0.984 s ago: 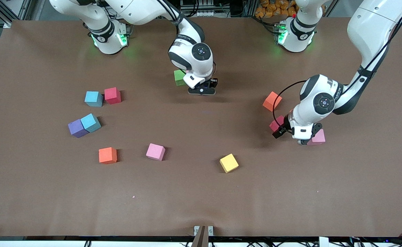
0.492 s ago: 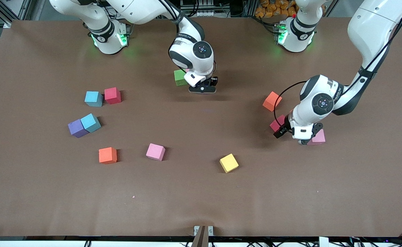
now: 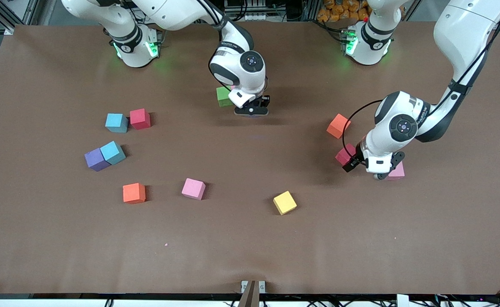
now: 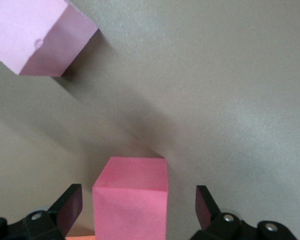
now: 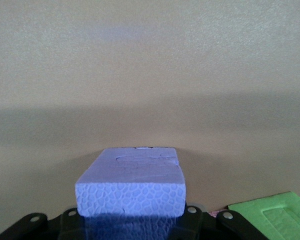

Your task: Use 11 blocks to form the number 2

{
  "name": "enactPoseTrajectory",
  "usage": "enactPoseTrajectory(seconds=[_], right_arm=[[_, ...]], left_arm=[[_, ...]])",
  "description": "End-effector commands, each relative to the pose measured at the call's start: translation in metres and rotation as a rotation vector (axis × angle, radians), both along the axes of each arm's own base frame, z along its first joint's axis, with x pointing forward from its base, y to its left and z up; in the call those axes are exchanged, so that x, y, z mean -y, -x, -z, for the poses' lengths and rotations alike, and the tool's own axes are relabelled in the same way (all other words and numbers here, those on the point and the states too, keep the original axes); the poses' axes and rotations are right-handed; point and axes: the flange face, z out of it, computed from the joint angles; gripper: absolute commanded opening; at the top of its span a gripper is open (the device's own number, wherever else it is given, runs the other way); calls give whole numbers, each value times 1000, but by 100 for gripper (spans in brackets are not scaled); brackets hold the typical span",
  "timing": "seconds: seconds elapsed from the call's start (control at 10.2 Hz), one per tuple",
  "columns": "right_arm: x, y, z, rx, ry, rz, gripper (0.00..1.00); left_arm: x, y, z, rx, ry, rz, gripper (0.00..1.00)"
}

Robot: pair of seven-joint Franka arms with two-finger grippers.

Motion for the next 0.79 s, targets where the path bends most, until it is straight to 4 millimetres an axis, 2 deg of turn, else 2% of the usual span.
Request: enactPoseTrajectory(seconds=[0.0, 0.1, 0.3, 0.39, 0.49, 0.59, 0.69], right_arm=[[2, -1, -6, 16, 5, 17, 90], [4, -6, -10, 18, 1, 26, 100], [3, -13, -25, 30, -18, 34, 100], [7, -24, -40, 45, -34, 54, 100], [16, -37, -60, 61, -27, 69, 100], [31, -59, -81, 81, -28, 81, 100], [51, -83, -100, 89, -40, 81, 100]], left_arm=[[12, 7, 16, -28, -9, -11, 100], [10, 7, 19, -31, -7, -16, 100], [8, 8, 25, -45, -3, -21, 100], [7, 8, 28, -51, -1, -26, 82], [5, 5, 26, -44, 0, -33, 19], [6, 0, 21, -31, 3, -36, 0], [10, -7, 14, -13, 7, -33, 0]])
